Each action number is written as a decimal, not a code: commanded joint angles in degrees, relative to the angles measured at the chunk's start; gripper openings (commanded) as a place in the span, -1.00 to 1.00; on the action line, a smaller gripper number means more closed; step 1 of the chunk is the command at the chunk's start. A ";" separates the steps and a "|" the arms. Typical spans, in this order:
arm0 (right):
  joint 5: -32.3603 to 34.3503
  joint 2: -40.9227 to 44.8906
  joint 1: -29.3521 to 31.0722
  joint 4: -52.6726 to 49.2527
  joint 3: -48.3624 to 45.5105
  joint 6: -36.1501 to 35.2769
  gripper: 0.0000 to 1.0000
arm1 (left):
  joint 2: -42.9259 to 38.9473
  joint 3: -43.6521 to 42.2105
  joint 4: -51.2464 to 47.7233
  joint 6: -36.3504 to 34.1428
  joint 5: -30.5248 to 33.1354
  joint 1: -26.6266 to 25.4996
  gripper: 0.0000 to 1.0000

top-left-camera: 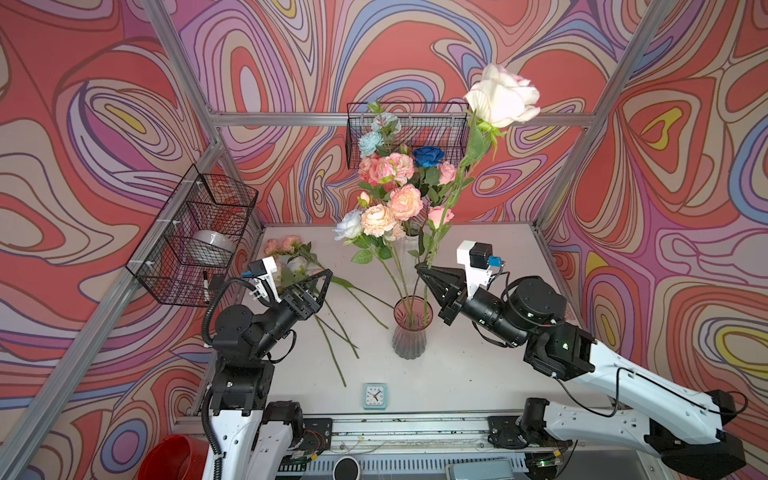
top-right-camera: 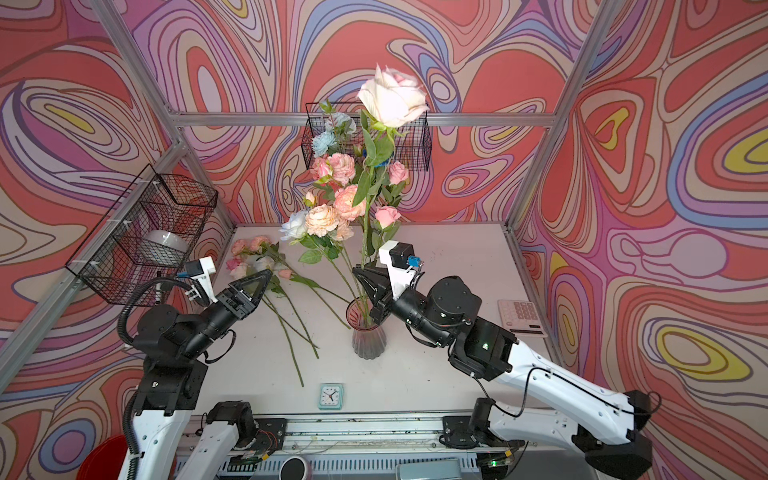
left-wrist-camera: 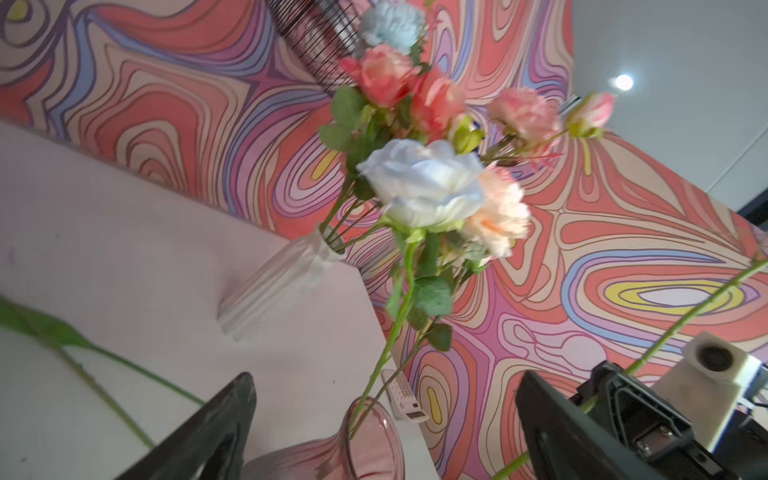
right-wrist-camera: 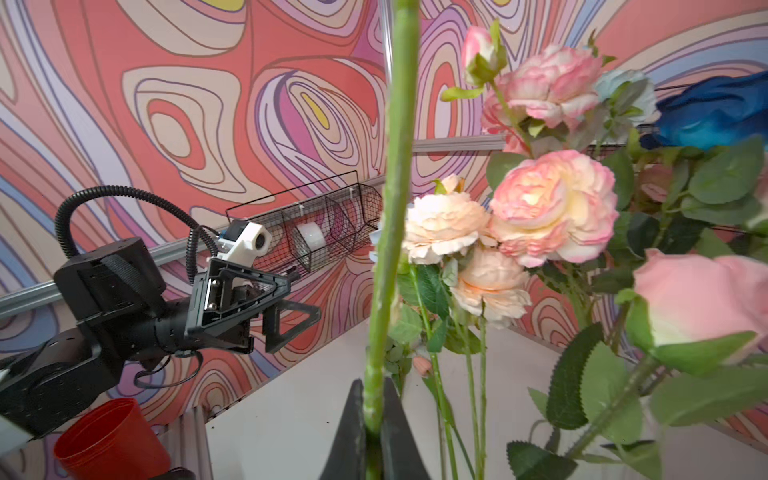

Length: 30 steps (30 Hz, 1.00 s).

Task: Arrange the flowers into the vase
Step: 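Lower the white rose stem into the pink glass vase with the right gripper, then open the right gripper and draw back while the left lowers to the pile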

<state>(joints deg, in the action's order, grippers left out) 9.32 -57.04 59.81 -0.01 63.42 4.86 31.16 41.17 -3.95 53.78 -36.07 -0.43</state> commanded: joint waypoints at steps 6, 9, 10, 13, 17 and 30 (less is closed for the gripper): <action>9.73 -4.68 0.22 19.17 -7.67 -7.67 -1.00 | -0.55 -2.39 -1.72 0.06 0.96 -0.05 0.99; 11.19 -6.02 -0.03 21.19 -10.41 -6.79 -1.00 | -0.31 -2.63 -1.78 -0.15 0.98 -0.01 0.98; 11.42 -6.10 -0.20 21.47 -11.49 -6.13 -1.00 | -0.30 -2.75 -1.81 -0.25 0.92 -0.05 0.98; 12.60 -5.92 -0.35 20.47 -14.11 -3.84 -1.00 | -0.31 -3.01 -2.37 -0.67 1.22 -0.06 0.98; 13.62 -5.78 -0.39 16.24 -15.39 -0.11 -0.98 | -0.18 -3.87 -2.81 -0.70 1.58 -0.01 0.99; 15.03 1.14 -0.34 6.16 -15.99 8.90 0.33 | 1.16 -3.52 -7.91 -1.59 4.01 -0.04 0.98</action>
<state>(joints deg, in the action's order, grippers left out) 23.40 -57.47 59.59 8.88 47.99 10.96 31.73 37.32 -9.19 53.30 -33.30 -0.43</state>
